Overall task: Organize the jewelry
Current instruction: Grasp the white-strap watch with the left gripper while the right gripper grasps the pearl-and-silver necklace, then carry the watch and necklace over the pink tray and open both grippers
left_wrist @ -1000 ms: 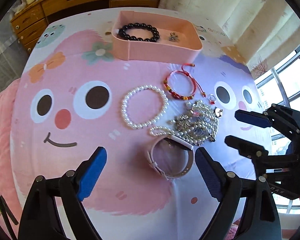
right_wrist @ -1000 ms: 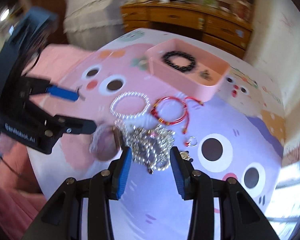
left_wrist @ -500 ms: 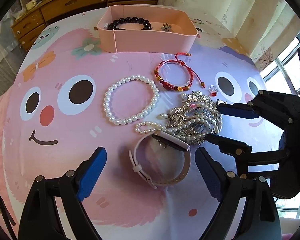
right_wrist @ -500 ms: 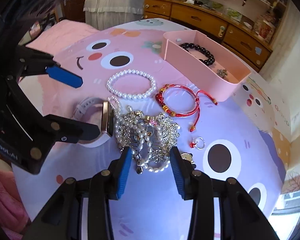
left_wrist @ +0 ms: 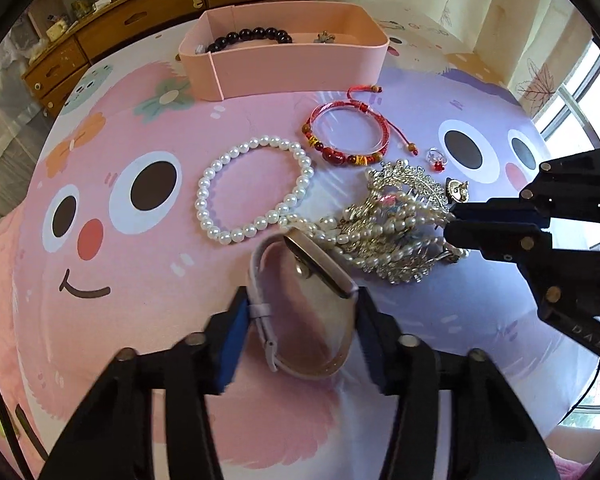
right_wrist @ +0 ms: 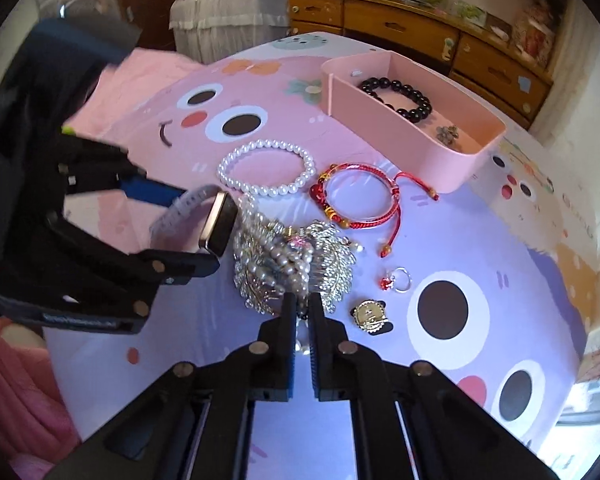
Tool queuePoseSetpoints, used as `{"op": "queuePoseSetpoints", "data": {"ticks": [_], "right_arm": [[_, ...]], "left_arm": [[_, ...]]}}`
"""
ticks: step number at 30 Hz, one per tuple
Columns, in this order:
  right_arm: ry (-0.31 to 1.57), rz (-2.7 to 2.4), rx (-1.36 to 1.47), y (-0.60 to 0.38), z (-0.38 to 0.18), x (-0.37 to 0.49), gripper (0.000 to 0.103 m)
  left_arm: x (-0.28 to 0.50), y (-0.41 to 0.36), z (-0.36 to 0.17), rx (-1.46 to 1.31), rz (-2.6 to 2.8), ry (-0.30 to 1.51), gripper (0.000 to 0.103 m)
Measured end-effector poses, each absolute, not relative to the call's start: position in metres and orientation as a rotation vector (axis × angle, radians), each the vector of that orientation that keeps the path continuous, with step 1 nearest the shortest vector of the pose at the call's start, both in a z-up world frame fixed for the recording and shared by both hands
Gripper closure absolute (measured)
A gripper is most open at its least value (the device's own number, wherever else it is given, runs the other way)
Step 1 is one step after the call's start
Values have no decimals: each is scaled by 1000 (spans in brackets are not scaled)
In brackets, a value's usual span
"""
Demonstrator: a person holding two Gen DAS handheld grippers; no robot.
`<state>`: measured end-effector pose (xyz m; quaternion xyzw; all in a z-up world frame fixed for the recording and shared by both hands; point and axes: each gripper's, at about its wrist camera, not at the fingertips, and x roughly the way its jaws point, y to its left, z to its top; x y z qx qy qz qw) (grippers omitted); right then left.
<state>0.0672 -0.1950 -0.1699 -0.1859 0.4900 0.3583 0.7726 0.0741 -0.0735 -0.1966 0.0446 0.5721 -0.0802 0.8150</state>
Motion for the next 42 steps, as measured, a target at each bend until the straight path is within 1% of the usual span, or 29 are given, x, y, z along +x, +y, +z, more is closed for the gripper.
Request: {"op": "queuePoseSetpoints", "data": {"ticks": [1,3,4,6,9,14,28,33,42], "right_arm": [[1068,775,-384,-196,-169,68,98],[1071,772,-364,-198,-165,68,98],[1070,770,-359,-199,-163,67,98],[1063,772,-347,-198,-156,66,98],[1039,773,-333,-197,-142,63,98],[1003,765,-292,-195,-118,63,98],[825,738,-223,-189,-33,76,98],[777,721,-229,-185,-8,83,98],[670,674,-234,-174,31,112,98]], "left_arm": [[74,-73,-196,101,-167,1218,62],[73,-72,-195,96,-169,1216,70],[72,-71,-194,88,-169,1213,70],[72,-68,-192,74,-173,1206,75],[71,-64,-186,70,-169,1176,77],[68,-60,-169,51,-172,1148,78],[78,-37,-87,21,-165,1019,78],[90,-34,-64,61,-177,1003,78],[131,-28,-25,48,-236,938,77]]}}
